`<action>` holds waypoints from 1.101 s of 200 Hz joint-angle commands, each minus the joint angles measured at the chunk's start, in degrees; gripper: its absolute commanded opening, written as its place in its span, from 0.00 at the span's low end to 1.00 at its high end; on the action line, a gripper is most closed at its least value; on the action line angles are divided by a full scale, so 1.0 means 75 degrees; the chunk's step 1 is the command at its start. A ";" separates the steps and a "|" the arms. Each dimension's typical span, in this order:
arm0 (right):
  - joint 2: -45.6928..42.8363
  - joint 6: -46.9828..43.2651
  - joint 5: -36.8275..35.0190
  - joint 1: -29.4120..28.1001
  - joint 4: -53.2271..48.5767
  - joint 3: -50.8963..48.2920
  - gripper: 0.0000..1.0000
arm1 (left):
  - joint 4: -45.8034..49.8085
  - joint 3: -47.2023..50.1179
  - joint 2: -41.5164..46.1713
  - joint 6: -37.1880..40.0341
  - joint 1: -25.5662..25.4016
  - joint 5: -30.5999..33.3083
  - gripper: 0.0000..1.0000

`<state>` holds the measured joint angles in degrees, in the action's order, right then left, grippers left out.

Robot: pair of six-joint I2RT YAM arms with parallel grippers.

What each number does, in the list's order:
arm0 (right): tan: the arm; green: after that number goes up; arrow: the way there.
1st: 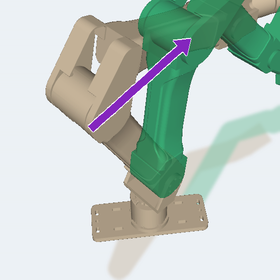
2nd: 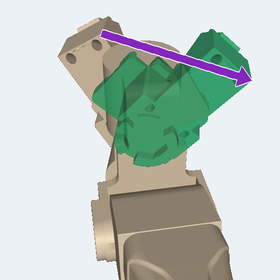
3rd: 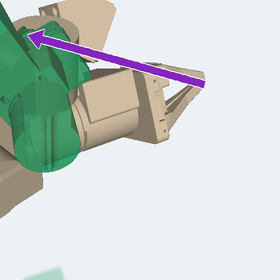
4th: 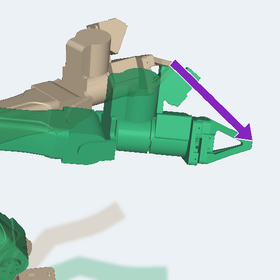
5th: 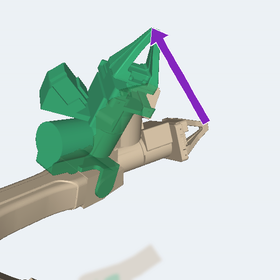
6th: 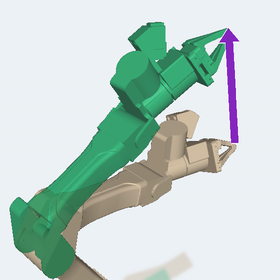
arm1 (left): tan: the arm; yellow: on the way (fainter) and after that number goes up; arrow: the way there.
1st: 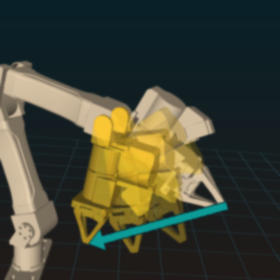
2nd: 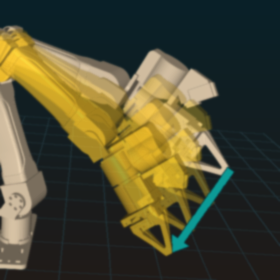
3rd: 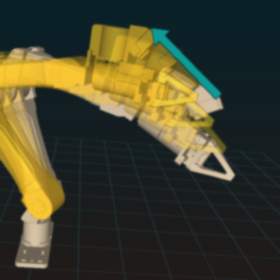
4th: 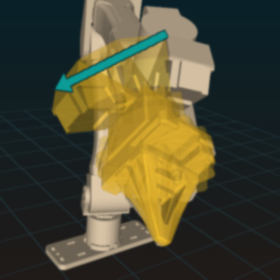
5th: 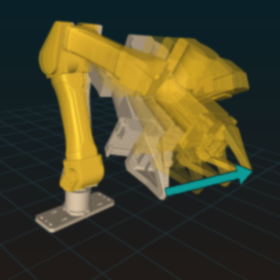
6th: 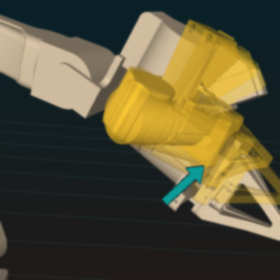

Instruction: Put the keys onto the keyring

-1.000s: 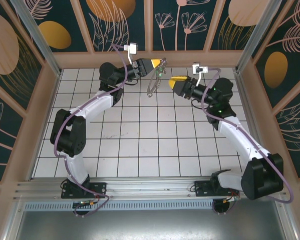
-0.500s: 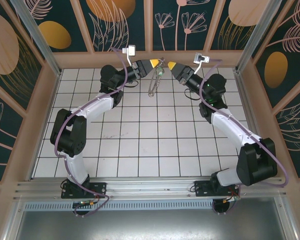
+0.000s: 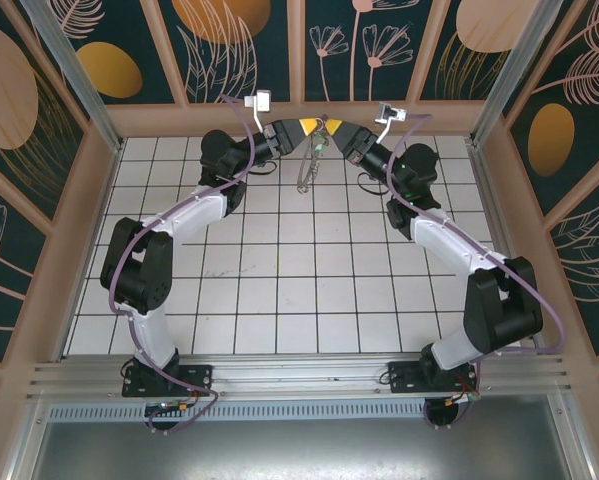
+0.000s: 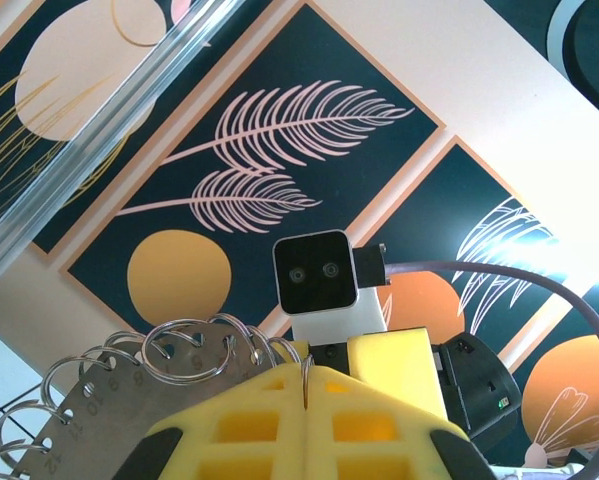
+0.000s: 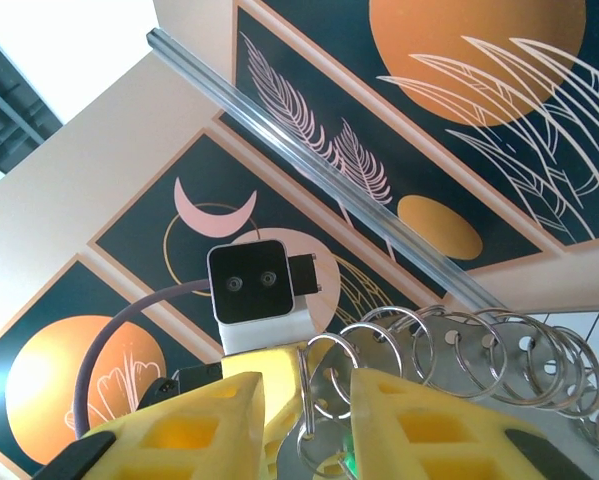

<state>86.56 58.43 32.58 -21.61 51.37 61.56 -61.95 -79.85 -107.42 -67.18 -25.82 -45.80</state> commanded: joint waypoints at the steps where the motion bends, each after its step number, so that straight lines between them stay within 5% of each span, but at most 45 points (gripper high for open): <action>1: 0.0053 0.0062 0.0016 -0.0086 0.0556 0.0342 0.28 | -0.0451 -0.0011 0.0287 0.0013 -0.0036 0.0094 0.00; 220: 0.0404 0.0118 0.0144 -0.0167 0.0568 0.0526 0.22 | -0.0493 -0.0029 0.0267 0.0016 -0.0037 0.0060 0.00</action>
<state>88.25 58.89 32.67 -22.46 52.42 63.29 -61.98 -79.81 -107.42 -67.18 -25.82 -45.80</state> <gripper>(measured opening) 0.239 0.045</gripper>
